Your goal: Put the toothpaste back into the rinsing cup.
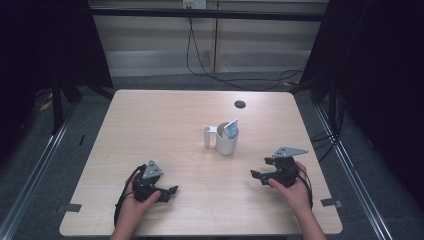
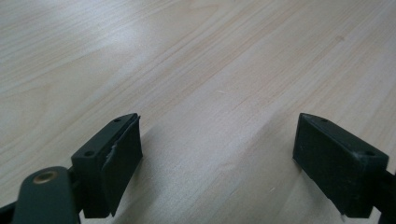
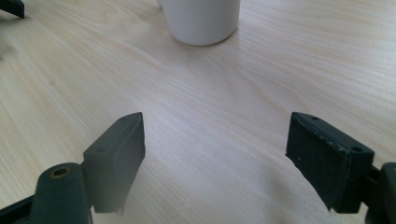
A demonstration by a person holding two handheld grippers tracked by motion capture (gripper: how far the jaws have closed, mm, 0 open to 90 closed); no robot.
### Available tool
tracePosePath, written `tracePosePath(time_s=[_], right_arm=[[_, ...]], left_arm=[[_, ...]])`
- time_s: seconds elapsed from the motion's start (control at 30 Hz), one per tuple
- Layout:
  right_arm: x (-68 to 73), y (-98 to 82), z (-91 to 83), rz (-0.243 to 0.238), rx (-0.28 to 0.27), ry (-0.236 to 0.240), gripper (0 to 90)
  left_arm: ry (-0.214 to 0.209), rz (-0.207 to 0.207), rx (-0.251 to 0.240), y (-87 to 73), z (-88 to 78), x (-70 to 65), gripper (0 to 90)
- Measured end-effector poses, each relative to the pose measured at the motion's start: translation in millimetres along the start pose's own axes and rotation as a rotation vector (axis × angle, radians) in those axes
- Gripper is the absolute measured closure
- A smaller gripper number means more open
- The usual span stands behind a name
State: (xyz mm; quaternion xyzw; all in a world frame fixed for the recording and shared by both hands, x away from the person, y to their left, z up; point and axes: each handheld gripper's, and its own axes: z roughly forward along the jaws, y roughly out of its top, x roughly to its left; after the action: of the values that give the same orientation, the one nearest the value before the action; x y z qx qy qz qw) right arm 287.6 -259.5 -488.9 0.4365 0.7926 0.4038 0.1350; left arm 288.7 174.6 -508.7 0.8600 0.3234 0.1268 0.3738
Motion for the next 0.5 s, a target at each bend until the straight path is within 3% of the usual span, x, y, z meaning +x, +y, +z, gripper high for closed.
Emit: tracePosePath(time_s=[0.5], right_arm=[[-8.9,-16.3,-5.4,0.01,0.032,-0.003,18.6]], left_arm=[[-0.001,0.003,0.002,0.0,-0.1,0.1,15.3]])
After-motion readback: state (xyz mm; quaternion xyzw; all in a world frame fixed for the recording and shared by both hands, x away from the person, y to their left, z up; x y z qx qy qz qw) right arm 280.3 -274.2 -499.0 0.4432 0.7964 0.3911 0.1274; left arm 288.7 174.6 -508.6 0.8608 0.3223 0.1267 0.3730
